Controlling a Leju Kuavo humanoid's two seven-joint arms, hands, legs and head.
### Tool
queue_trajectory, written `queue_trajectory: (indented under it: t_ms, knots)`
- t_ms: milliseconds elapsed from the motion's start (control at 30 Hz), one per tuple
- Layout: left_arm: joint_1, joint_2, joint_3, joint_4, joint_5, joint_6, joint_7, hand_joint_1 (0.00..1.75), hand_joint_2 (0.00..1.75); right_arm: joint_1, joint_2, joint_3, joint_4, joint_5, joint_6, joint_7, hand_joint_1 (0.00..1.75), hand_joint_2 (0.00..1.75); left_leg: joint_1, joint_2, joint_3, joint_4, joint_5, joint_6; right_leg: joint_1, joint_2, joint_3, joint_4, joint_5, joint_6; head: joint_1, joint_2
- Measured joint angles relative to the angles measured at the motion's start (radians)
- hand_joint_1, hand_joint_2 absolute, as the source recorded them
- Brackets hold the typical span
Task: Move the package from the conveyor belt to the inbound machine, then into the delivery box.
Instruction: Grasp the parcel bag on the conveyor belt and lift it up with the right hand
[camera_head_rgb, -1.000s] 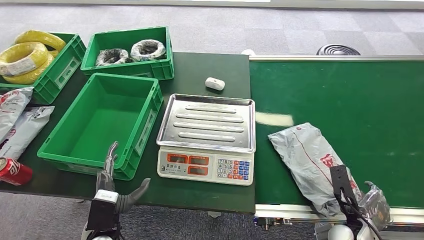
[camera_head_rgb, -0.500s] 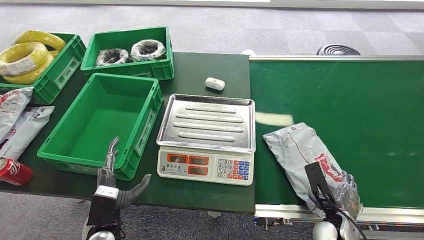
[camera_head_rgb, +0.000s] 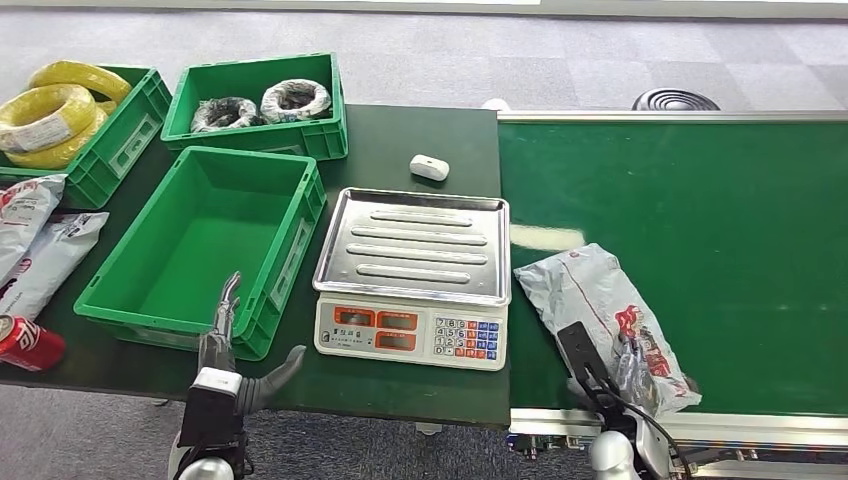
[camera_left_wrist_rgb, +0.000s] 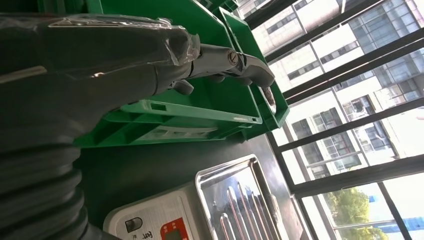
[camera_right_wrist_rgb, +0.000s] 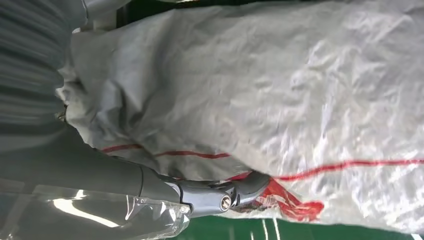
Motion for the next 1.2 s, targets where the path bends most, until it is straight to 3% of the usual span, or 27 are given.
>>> queue_trajectory:
  t_ms: [367,400,467,533,600,1033,1200]
  knots:
    - [-0.006,0.000,-0.005,0.004,0.004,0.002,0.003,0.00,1.75,-0.093,-0.021,0.010,0.223,-0.012,-0.101,-0.020,0.00,1.75,0.000,0.001,0.003,0.000,0.000,0.000,0.000,0.001,0.002,0.000,0.000,0.000,0.000,0.000]
    - [-0.006,0.000,-0.005,0.004,0.005,0.002,0.003,0.00,1.75,-0.100,-0.023,0.010,0.240,-0.012,-0.110,-0.023,0.07,1.75,0.000,0.001,0.003,0.000,0.000,0.000,0.000,0.001,0.002,0.000,0.000,0.000,0.000,0.000]
    - [-0.005,0.000,-0.005,0.004,0.008,0.002,0.003,0.00,1.75,-0.114,-0.026,0.010,0.271,-0.013,-0.128,-0.029,0.76,1.75,0.000,0.001,0.004,0.000,0.000,0.000,0.000,0.001,0.003,-0.001,0.000,0.000,0.000,0.000]
    - [-0.005,0.001,-0.005,0.004,0.010,0.004,0.004,0.00,1.75,-0.125,-0.029,0.010,0.296,-0.014,-0.137,-0.032,1.56,1.75,0.000,0.001,0.005,0.000,0.000,0.000,0.000,0.001,0.003,-0.001,0.000,0.000,0.000,0.000]
    - [-0.004,0.003,-0.005,0.004,0.010,0.005,0.004,0.00,1.75,-0.135,-0.031,0.010,0.313,-0.013,-0.143,-0.033,1.74,1.75,0.000,0.001,0.006,0.000,0.000,0.000,0.000,0.001,0.004,-0.001,0.000,0.000,0.000,0.000]
    - [0.001,0.011,-0.005,0.006,0.017,0.015,0.002,0.00,1.75,-0.180,-0.053,0.007,0.349,-0.010,-0.147,-0.046,1.73,1.75,0.001,0.005,0.011,0.000,0.000,0.001,0.001,0.004,0.009,-0.001,0.002,0.001,0.000,0.000]
    - [0.010,0.014,-0.005,0.006,0.020,0.023,0.000,0.00,1.75,-0.159,-0.046,0.011,0.320,-0.069,-0.136,-0.122,1.74,1.75,0.002,0.005,0.009,0.000,0.000,0.000,0.002,0.004,0.008,-0.001,0.002,0.000,0.000,0.000]
